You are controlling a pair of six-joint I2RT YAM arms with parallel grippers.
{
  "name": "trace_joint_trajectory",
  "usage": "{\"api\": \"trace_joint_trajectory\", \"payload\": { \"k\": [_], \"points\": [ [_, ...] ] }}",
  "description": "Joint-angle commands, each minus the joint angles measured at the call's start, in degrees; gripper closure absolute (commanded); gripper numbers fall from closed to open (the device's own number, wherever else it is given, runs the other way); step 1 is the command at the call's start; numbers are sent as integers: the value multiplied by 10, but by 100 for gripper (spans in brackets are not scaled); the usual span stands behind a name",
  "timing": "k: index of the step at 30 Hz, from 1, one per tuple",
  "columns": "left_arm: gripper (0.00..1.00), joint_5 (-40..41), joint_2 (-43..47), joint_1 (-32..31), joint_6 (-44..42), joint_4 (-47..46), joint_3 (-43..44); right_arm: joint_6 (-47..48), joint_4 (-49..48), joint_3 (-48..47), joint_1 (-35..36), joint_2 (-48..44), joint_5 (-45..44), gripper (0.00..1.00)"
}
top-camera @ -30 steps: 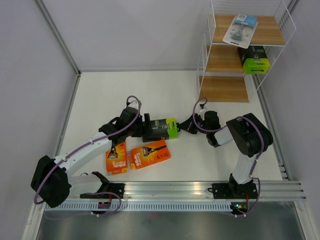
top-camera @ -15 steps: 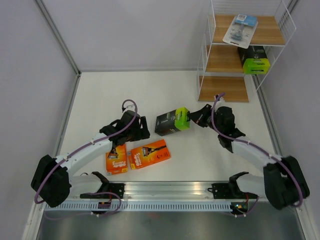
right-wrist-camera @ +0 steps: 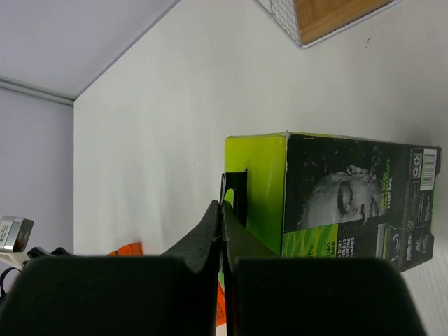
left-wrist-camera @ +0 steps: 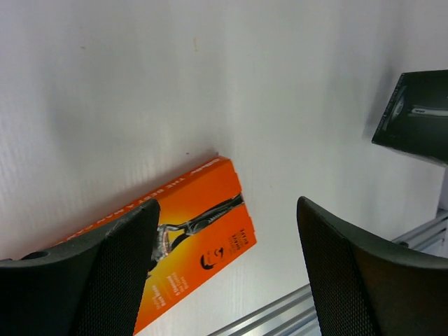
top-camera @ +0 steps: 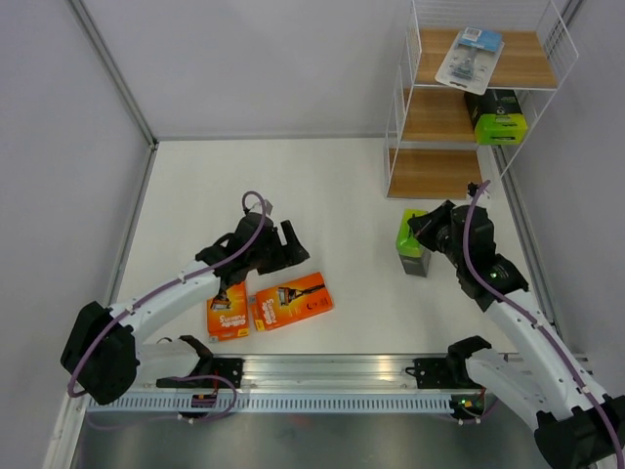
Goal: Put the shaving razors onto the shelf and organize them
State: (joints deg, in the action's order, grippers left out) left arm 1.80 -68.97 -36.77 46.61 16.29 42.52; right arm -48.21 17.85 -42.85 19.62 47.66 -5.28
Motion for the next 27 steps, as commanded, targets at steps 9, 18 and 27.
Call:
{"api": "trace_joint_trajectory", "payload": {
  "k": [9, 18, 27],
  "points": [
    [16, -38, 2, -92, -53, -86, 41, 104, 104, -126, 1, 45, 83, 99],
    [15, -21, 61, -106, -100, -86, 9, 194, 157, -144, 1, 88, 114, 100],
    [15, -4, 69, -106, -53, -101, -53, 214, 184, -164, 1, 110, 123, 99]
  ]
}}
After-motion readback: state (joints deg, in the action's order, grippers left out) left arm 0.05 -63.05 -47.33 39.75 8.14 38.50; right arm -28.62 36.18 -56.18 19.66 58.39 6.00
